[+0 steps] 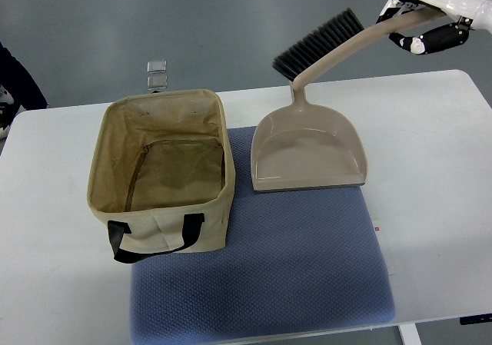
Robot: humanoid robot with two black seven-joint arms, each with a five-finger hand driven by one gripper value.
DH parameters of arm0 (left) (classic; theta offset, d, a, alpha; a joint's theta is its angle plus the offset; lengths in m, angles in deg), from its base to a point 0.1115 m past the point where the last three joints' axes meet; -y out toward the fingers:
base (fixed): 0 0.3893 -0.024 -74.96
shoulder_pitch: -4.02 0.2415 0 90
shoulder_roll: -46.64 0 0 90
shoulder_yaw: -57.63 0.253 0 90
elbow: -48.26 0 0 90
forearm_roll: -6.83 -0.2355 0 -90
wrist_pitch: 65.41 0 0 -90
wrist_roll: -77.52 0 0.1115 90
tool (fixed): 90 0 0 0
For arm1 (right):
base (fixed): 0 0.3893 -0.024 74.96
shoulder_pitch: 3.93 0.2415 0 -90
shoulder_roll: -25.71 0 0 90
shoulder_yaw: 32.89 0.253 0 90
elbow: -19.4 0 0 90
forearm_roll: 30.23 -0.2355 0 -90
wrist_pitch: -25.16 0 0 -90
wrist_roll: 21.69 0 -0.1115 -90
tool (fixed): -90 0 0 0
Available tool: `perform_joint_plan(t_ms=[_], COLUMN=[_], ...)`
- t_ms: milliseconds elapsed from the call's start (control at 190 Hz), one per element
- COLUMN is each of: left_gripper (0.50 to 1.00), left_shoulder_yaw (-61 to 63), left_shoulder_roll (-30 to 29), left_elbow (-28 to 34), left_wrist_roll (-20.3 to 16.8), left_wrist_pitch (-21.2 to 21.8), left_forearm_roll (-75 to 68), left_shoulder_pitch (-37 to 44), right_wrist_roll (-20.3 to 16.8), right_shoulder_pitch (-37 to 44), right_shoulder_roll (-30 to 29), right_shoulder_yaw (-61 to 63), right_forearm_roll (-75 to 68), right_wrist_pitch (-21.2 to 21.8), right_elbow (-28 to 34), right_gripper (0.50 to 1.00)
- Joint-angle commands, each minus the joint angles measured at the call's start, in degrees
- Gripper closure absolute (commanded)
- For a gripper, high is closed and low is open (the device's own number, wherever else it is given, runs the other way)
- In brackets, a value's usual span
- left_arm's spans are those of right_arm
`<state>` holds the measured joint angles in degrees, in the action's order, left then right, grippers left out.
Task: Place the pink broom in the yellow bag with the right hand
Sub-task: 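Lift the brush with the right hand and carry it over the bag, then lower the brush into the beige bag and open the right hand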
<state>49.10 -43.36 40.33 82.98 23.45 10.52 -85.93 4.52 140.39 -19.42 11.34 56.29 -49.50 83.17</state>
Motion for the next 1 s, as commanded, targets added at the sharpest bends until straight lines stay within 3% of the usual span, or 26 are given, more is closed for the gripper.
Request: perform_joint_plan(t_ms=[0, 268, 625, 851, 993], left_gripper=[0.500, 0.500, 0.500, 0.500, 0.500], left_shoulder_yaw=[0.0, 0.0, 0.0, 0.0, 0.0], left_shoulder_roll=[0.0, 0.0, 0.0, 0.0, 0.0], left_elbow=[0.0, 0.0, 0.0, 0.0, 0.0], left_wrist_roll=[0.0, 0.0, 0.0, 0.0, 0.0], left_wrist_pitch=[0.0, 0.0, 0.0, 0.0, 0.0], left_forearm_roll=[0.0, 0.0, 0.0, 0.0, 0.0], left_shoulder_pitch=[-0.1, 0.0, 0.0, -0.1, 0.0], right_wrist_roll=[-1.5, -3.7, -4.6, -4.6, -4.6], right_shoulder_pitch=[4.1, 11.2, 13.4, 13.1, 13.1], right_shoulder_roll=[-4.1, -15.4, -32.0, -37.6, -38.1], right_shoulder_yaw=[-1.3, -6.7, -13.4, -20.0, -22.4], right_forearm_roll=[0.8, 4.3, 10.2, 13.7, 13.7], right_wrist_pitch=[0.1, 0.1, -1.5, -6.9, -8.8], right_elbow=[-0.4, -5.9, -15.5, -17.5, -18.0], right_gripper=[1.000, 1.000, 1.000, 1.000, 0.946])
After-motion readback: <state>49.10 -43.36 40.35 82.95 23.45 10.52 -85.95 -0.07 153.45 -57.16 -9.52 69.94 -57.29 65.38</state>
